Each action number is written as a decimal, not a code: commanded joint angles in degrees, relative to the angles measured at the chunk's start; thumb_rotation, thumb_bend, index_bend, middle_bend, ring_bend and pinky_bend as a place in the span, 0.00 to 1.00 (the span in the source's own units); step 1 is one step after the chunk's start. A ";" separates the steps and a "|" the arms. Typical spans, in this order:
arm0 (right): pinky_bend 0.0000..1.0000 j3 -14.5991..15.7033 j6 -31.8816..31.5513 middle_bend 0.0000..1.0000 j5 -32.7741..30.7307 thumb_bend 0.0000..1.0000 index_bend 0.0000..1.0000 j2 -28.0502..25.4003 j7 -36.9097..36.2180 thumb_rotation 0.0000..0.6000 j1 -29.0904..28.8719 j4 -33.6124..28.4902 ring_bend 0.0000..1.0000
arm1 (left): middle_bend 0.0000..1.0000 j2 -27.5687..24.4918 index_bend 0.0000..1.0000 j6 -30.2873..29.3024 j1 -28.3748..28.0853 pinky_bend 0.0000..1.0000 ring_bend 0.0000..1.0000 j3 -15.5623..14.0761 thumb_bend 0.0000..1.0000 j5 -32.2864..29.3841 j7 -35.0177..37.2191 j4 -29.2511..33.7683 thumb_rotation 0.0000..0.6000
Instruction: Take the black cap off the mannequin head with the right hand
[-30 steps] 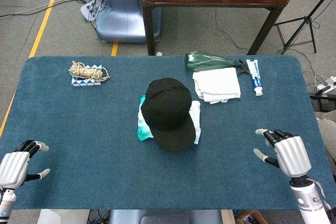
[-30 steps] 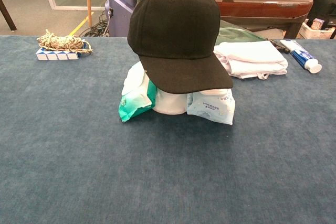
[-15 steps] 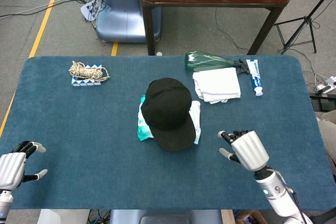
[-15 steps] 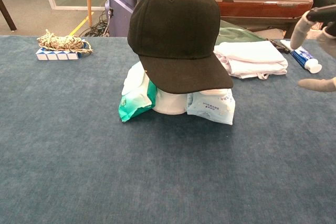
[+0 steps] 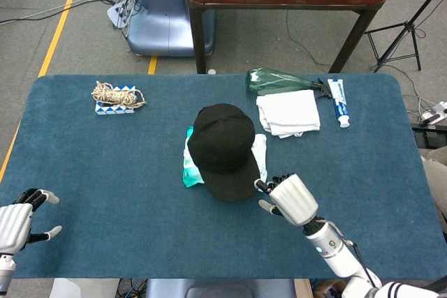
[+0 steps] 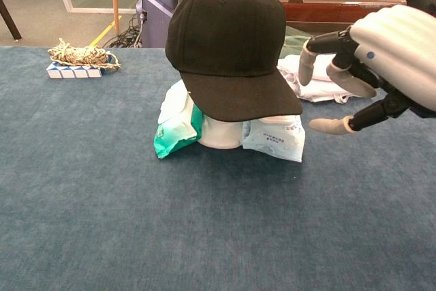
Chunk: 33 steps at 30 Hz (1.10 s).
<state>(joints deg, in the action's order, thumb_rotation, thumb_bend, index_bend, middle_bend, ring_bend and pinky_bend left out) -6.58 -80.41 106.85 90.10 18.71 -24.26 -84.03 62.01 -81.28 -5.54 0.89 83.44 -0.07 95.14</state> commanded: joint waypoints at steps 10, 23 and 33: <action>0.96 -0.50 0.72 0.93 -0.37 0.00 0.50 5.68 -0.13 1.00 -3.65 5.41 0.82 | 0.34 -0.27 0.41 -0.56 0.28 0.43 0.21 0.08 0.07 0.31 0.51 0.16 1.00; 0.96 -1.25 -3.73 0.93 0.92 0.00 0.50 11.46 -1.06 1.00 -6.32 14.28 0.82 | 0.34 -0.93 0.41 -1.11 0.72 0.43 0.21 0.12 0.07 0.44 1.05 0.46 1.00; 0.96 -1.87 -10.43 0.92 2.56 0.00 0.50 14.25 -3.46 1.00 -7.60 20.39 0.82 | 0.34 -0.97 0.41 -1.01 0.80 0.43 0.21 0.15 0.07 0.27 0.93 0.57 1.00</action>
<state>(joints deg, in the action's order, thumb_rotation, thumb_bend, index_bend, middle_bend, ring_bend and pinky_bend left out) -8.34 -89.68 108.95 103.91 15.70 -31.66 -64.48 61.04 -82.29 -4.74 1.05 83.71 0.86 95.71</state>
